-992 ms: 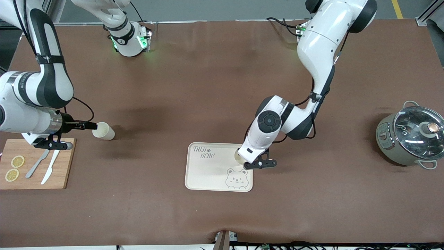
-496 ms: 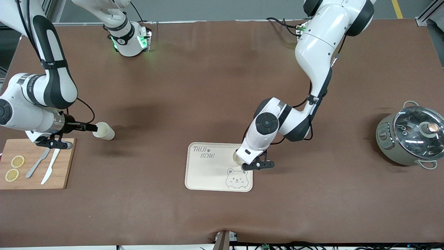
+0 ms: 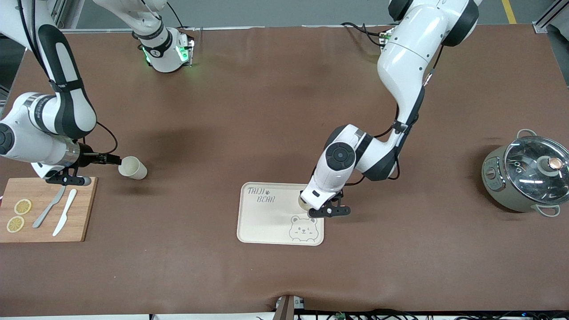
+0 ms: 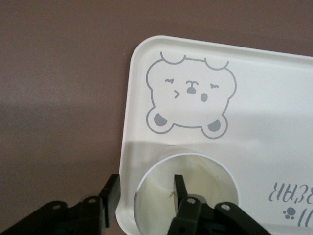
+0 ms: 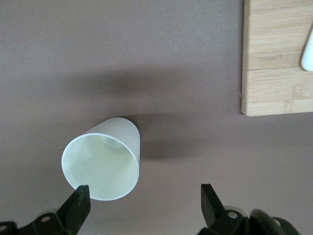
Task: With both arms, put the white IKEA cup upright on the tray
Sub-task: 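Release the cup on the tray while the right gripper reaches the second cup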
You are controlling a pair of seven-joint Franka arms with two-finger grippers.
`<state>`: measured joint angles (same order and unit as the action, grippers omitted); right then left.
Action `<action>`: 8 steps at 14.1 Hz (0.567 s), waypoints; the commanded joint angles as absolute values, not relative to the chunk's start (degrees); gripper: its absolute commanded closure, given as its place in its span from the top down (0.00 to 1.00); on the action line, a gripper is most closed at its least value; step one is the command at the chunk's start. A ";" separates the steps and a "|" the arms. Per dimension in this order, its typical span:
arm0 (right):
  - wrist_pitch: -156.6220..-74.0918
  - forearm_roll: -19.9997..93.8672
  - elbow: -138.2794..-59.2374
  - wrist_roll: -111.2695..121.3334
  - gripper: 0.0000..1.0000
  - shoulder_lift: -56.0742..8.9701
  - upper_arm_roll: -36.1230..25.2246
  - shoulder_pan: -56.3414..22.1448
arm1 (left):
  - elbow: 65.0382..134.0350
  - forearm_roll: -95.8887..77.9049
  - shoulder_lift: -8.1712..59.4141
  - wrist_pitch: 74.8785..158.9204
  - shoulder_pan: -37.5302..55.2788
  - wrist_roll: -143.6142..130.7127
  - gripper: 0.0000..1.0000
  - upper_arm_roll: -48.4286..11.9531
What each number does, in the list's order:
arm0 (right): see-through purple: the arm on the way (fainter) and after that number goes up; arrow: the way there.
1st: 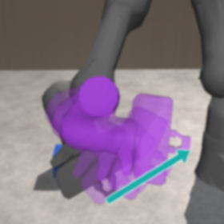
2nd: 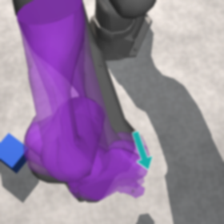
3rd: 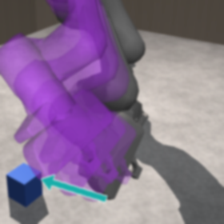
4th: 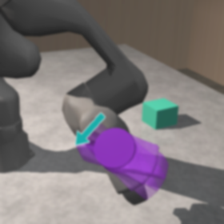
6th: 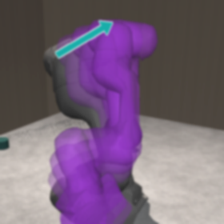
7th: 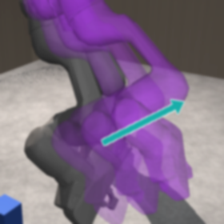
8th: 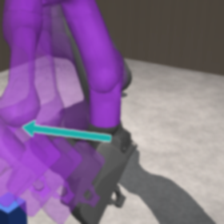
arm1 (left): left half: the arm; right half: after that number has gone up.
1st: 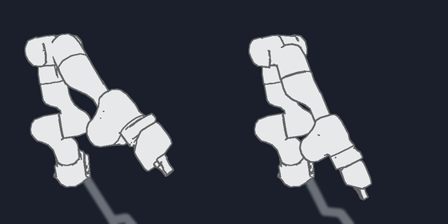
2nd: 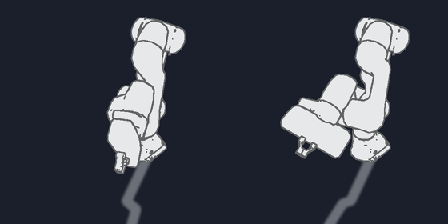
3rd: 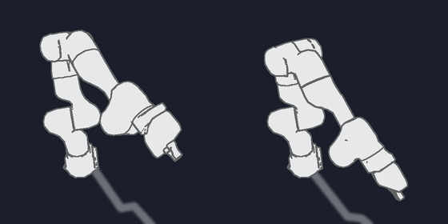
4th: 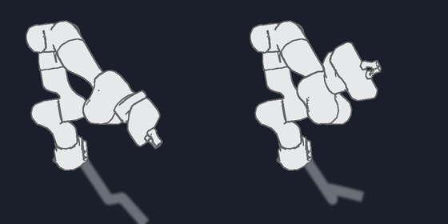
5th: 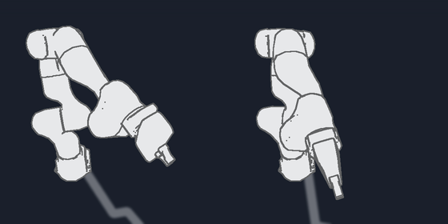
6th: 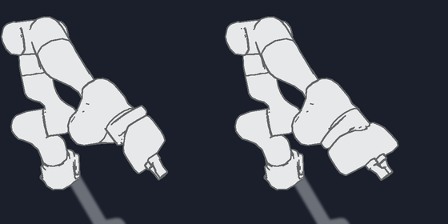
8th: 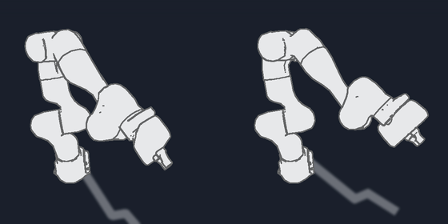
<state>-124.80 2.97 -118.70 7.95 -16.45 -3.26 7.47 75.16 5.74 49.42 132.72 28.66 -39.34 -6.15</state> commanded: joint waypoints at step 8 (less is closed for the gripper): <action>-134.64 8.26 -123.75 8.00 0.38 -18.37 -2.81 5.54 | 73.92 8.88 45.45 129.75 27.25 -38.50 1.00 -5.71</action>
<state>-132.93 6.00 -122.82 7.94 -18.22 -2.84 6.77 73.33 6.93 48.50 132.62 28.25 -39.19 -6.04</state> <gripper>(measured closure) 0.449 0.000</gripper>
